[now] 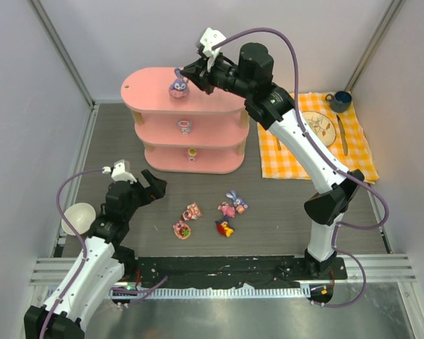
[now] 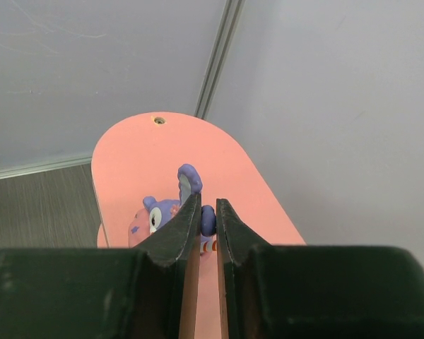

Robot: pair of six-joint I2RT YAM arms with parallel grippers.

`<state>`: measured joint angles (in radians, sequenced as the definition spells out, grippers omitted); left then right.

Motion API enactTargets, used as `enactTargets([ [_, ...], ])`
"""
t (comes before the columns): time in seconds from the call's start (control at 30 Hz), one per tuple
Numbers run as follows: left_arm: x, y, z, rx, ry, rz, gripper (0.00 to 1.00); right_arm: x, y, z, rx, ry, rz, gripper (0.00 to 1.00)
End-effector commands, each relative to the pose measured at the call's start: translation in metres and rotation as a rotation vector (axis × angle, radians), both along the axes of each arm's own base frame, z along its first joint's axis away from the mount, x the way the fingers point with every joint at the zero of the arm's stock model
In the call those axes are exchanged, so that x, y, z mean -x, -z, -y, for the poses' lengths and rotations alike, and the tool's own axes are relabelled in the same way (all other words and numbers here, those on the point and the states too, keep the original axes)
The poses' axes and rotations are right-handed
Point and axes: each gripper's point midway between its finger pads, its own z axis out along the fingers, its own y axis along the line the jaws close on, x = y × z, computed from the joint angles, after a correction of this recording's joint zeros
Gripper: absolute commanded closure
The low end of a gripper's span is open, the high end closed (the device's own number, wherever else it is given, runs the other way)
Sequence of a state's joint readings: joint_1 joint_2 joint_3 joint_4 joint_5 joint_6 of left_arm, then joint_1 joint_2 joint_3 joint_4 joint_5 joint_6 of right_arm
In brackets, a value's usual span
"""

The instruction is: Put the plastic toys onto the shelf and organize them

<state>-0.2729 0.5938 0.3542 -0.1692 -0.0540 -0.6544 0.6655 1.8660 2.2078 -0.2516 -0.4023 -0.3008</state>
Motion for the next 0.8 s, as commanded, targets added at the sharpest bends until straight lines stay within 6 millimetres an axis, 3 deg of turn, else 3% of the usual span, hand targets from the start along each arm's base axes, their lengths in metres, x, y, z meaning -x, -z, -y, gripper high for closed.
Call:
enactTargets([
  [0.0,-0.004,-0.007,0.005,0.026,0.015,0.035,0.0,0.002,-0.028,0.006,-0.065,0.013,0.071,0.99],
  [0.77,-0.008,-0.008,0.008,0.03,0.02,0.036,0.0,-0.016,-0.002,0.011,-0.06,0.03,0.031,0.96],
])
